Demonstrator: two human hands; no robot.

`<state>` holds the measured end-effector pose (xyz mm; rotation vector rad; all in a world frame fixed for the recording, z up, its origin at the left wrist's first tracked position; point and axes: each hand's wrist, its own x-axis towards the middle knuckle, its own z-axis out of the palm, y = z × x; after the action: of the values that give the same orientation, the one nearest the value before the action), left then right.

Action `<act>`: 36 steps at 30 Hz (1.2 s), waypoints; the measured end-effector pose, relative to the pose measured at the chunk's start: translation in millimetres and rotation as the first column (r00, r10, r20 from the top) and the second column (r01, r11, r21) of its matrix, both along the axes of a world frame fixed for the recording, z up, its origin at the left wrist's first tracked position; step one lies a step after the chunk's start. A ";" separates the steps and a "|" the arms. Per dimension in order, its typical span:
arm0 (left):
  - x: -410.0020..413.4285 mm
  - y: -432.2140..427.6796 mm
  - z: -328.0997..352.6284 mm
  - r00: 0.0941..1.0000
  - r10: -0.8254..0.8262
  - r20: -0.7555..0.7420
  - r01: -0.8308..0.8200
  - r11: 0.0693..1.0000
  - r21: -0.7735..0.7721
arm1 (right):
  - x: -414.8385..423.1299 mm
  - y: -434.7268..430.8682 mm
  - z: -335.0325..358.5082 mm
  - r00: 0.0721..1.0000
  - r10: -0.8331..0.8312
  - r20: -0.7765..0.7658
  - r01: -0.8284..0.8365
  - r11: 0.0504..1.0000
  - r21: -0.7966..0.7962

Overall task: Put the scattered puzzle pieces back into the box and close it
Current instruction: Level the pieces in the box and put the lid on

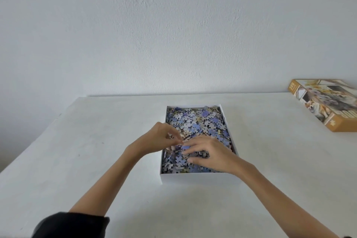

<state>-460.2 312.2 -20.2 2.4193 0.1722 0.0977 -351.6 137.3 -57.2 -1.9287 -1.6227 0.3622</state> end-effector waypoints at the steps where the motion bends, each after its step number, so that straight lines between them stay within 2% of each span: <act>1: 1.4 3.8 -1.0 0.997 0.040 0.067 -0.041 0.999 0.012 | -1.9 2.1 -0.4 1.000 0.010 -0.005 -0.010 1.000 0.019; 5: 14.8 19.2 -4.0 0.946 0.177 0.270 -0.200 0.978 0.062 | -1.8 7.9 3.6 1.000 0.025 -0.010 -0.024 0.996 0.083; 8: 31.1 30.5 -12.5 0.932 0.151 0.330 -0.215 0.962 0.167 | -4.4 11.4 0.4 0.994 0.102 0.040 -0.104 0.994 0.044; 10: 41.8 35.2 -21.2 0.959 0.149 0.239 -0.204 0.953 0.224 | -7.4 13.0 -0.3 0.989 0.148 0.027 -0.148 0.989 0.012; 12: 50.5 36.3 -28.5 0.983 0.168 0.074 -0.181 0.952 0.246 | -5.5 14.2 6.5 0.986 0.149 -0.080 -0.146 0.988 0.045; 15: 59.2 35.3 -36.8 0.983 0.174 -0.062 -0.133 0.899 0.417 | 12.4 19.0 14.1 0.982 0.050 -0.181 -0.026 0.991 0.133; 17: 62.4 34.9 -38.6 0.981 0.194 -0.005 -0.172 0.880 0.443 | 29.4 25.1 13.7 0.989 -0.087 -0.120 0.111 0.972 0.205; 19: 66.6 35.5 -39.0 0.965 0.227 0.134 -0.263 0.869 0.419 | 49.3 33.3 14.5 0.962 -0.272 -0.004 0.264 0.930 0.256; 21: 71.3 34.7 -39.4 0.956 0.216 0.198 -0.282 0.863 0.420 | 69.8 41.1 11.8 0.902 -0.396 0.173 0.369 0.914 0.170; 22: 73.8 31.7 -39.5 0.970 0.181 0.163 -0.234 0.882 0.410 | 77.9 44.6 8.6 0.885 -0.392 0.251 0.393 0.918 0.048; 24: 78.6 21.3 -44.6 0.994 0.104 -0.020 -0.086 0.904 0.418 | 85.7 50.8 -1.3 0.871 -0.337 0.357 0.423 0.884 -0.197; 26: 81.9 13.1 -51.4 0.980 0.114 -0.161 -0.016 0.860 0.510 | 85.1 54.6 -13.0 0.859 -0.328 0.393 0.458 0.836 -0.302; 28: 84.5 9.9 -51.2 0.971 0.183 -0.154 -0.060 0.810 0.583 | 82.7 54.6 -15.6 0.861 -0.353 0.365 0.468 0.832 -0.299; 31: 85.6 3.8 -44.0 0.967 0.249 -0.052 -0.153 0.734 0.662 | 82.7 51.2 -5.6 0.869 -0.390 0.305 0.450 0.878 -0.162; 33: 86.5 -1.2 -42.0 0.975 0.222 -0.029 -0.158 0.773 0.614 | 85.7 48.2 -1.7 0.859 -0.422 0.290 0.460 0.884 -0.079; 36: 83.4 -2.7 -44.6 0.977 0.183 -0.108 -0.105 0.859 0.502 | 89.0 45.5 -8.9 0.861 -0.328 0.388 0.421 0.888 -0.184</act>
<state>-376.8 309.5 -64.8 2.9274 0.4490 0.0242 -262.6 182.8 -66.2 -2.5786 -1.3973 0.0757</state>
